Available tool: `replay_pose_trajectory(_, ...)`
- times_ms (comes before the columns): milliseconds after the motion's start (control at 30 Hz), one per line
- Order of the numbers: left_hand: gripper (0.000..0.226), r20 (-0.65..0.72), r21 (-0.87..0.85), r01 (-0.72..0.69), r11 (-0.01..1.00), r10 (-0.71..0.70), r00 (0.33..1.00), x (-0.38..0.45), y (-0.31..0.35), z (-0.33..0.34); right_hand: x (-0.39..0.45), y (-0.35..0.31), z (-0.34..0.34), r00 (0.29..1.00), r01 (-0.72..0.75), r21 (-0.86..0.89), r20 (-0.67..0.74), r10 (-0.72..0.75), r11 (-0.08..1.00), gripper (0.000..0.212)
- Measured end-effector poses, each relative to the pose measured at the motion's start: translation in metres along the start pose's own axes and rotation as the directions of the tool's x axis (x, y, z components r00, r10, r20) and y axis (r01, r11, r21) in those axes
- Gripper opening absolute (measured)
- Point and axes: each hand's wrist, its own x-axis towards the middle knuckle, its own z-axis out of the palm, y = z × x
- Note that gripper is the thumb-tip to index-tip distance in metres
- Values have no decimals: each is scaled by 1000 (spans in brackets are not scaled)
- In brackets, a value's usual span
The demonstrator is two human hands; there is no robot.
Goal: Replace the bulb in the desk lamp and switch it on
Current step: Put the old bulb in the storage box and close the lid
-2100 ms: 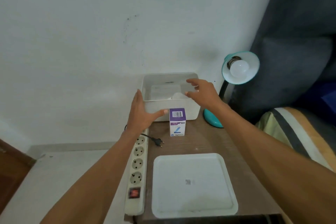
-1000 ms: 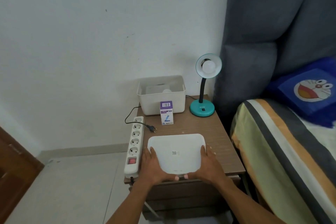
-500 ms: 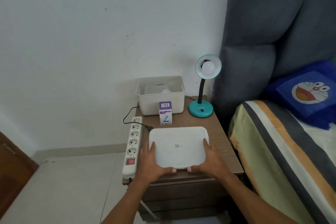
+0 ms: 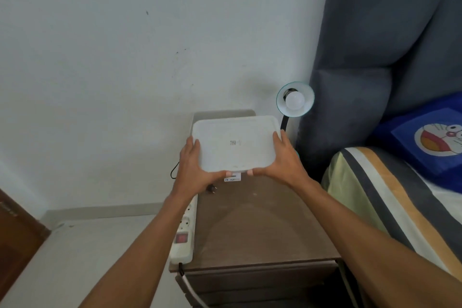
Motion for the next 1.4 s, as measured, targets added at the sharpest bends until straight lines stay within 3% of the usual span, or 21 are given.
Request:
replay_pose_trajectory(167,136,-9,26,26,999,-25,1000,62,-7,-9,65,-14,4,998,-33,-7,46,34,999,143)
replay_pose_trajectory(433,121,33,19,74,997,-74,997,136,-43,7,141,-3,35,989,-95,7,112,94,995,140)
replay_pose_trajectory(533,128,66,63,113,992,-117,991,156,-64,20,159,6,45,980,-130,-7,151,130,991,142)
replay_pose_trajectory(700,141,103,126,124,984,-137,985,173,-86,32,173,16,62,965,-176,-10,195,174,984,139)
replay_pose_trajectory(967,125,72,53,82,995,-86,994,179,-83,34,182,22,67,963,-186,14,201,179,983,142)
replay_pose_trajectory(1233,137,84,84,103,991,-110,990,180,-93,34,179,24,71,970,-167,4,183,164,986,137)
replay_pose_trajectory(1400,109,57,40,75,996,-77,995,178,-87,36,181,26,71,963,-168,-23,211,169,986,136)
